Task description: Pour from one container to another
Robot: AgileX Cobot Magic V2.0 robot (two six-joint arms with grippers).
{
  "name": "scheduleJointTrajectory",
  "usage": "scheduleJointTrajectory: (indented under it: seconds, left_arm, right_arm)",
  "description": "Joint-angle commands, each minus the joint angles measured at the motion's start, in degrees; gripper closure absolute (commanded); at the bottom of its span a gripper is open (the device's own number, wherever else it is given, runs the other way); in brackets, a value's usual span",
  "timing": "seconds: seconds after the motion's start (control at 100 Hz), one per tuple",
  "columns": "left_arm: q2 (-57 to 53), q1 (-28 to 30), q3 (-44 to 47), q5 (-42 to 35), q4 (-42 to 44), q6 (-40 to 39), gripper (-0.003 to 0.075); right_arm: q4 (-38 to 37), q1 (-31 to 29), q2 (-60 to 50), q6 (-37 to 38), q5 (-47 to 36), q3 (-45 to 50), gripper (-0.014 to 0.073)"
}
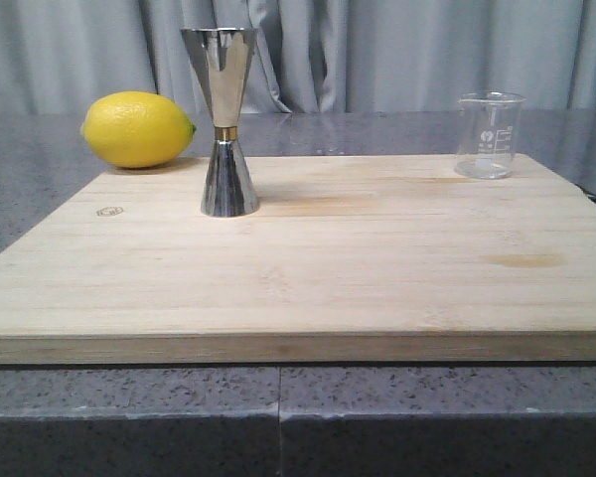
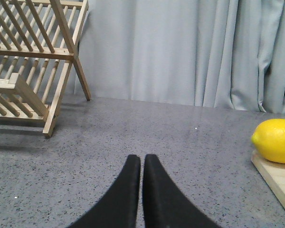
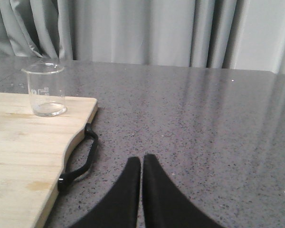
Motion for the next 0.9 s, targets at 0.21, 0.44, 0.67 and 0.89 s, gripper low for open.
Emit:
scheduleJointTrajectory:
  seconds: [0.21,0.44,0.67,0.89]
  left_arm:
    - [-1.22,-0.36,1.65,-4.19,-0.57,0.07,0.0739]
    - [-1.22,-0.36,1.65,-4.19,-0.57,0.07,0.0739]
    - [-1.22,-0.36,1.65,-4.19,-0.57,0.07,0.0739]
    - [-1.22,-0.36,1.65,-4.19,-0.57,0.07,0.0739]
  right_arm:
    - [5.53,-0.38,-1.07,-1.06,-4.76,0.37,0.064]
    - [5.53,-0.38,-1.07,-3.33,-4.76,0.37,0.064]
    - [5.53,-0.38,-1.07,-3.32,-4.76,0.37,0.064]
    - [5.53,-0.38,-1.07,-3.32,-4.76,0.37,0.064]
